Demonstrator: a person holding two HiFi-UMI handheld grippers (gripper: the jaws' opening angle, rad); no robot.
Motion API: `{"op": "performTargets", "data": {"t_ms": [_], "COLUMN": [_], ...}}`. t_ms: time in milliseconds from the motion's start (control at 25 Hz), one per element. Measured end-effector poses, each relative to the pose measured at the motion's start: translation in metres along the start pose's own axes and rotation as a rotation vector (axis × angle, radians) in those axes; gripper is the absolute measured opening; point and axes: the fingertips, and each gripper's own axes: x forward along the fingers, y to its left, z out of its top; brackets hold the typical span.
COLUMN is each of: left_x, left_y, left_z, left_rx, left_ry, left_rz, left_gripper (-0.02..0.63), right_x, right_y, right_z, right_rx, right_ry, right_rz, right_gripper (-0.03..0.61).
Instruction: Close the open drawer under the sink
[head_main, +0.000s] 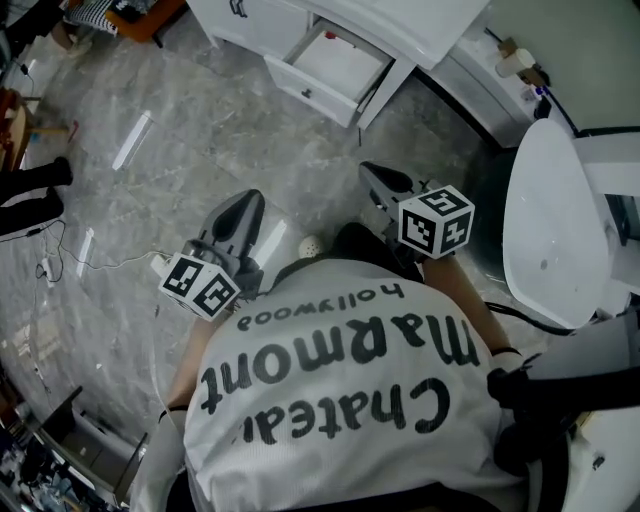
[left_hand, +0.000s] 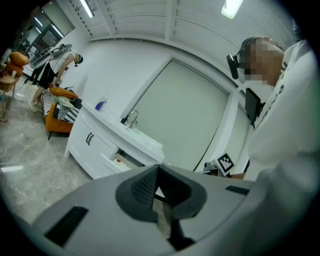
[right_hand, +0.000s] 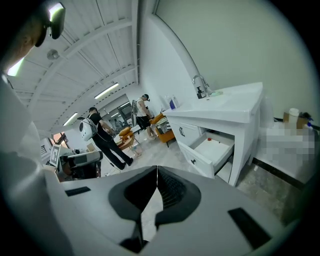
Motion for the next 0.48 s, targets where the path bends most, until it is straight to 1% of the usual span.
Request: {"op": "performTargets", "data": {"t_ms": [80, 160, 280, 360, 480], "left_x": [0.012, 0.026, 0.049, 0.061, 0.079], "left_y": [0.002, 0.005, 0.005, 0.01, 0.023], "left_z": [-0.008, -0.016, -0.025, -0.026, -0.027], "left_rx": [-0.004, 0.014, 0.032, 0.064, 0.146], "left_ry": [0.016, 0.031, 0.039, 0.046, 0.074], "left_rz": [0.002, 0.005, -0.002, 0.028, 0.097], "left_gripper": [0.006, 0.006, 0.006, 0.006, 0.006], "right_x": [0.001, 0.005, 0.018, 0.032, 0.054], "right_y": [-0.008, -0.016, -0.027, -0.035, -0.048], "right_z": [-0.003, -0.005, -0.009, -0.011, -0.003], "right_rx": [0.024, 0.052, 0.086, 0.106, 0.136], "right_ry": [-0.013, -0.026, -0.002, 0.019, 0.017], "right_rz": [-0.013, -0.024, -0.013, -0.001, 0.017], "right_gripper": [0.012, 0.012, 0.011, 0.012, 0.012]}}
